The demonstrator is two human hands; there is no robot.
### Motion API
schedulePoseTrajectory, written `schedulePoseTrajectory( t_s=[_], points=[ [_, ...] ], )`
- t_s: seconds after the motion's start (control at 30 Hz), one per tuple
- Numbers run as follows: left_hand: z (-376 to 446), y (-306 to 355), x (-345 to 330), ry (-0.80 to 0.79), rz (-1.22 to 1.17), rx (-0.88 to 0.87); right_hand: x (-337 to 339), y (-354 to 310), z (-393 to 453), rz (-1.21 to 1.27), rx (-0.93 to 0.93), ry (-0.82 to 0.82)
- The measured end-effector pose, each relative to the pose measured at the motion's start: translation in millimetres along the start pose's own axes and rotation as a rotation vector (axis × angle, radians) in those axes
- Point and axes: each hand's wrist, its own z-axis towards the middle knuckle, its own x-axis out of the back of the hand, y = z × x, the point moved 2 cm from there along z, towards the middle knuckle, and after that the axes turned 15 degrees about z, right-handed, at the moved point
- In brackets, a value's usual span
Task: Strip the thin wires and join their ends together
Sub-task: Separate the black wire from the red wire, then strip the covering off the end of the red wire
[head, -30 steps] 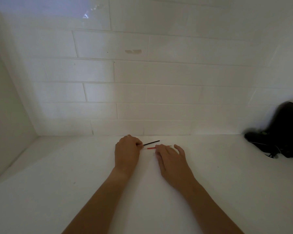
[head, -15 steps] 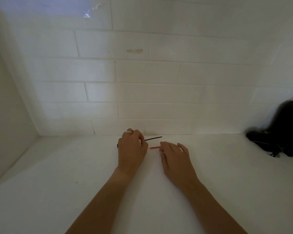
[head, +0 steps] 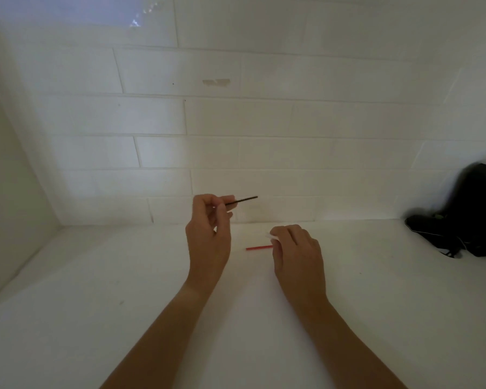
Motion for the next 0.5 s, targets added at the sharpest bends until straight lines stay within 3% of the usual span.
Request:
schedulePoseTrajectory(
  t_s=[0.23,0.5],
  points=[
    [-1.2,13.0,11.7,0.177,0.079,-0.142,-5.7,7.8,-2.1,0.005,-0.059,-0.074],
    [-6.6,17.2,7.0,0.141,0.164,-0.268,-5.6,8.8,-1.7,0.022,-0.093,-0.072]
  ],
)
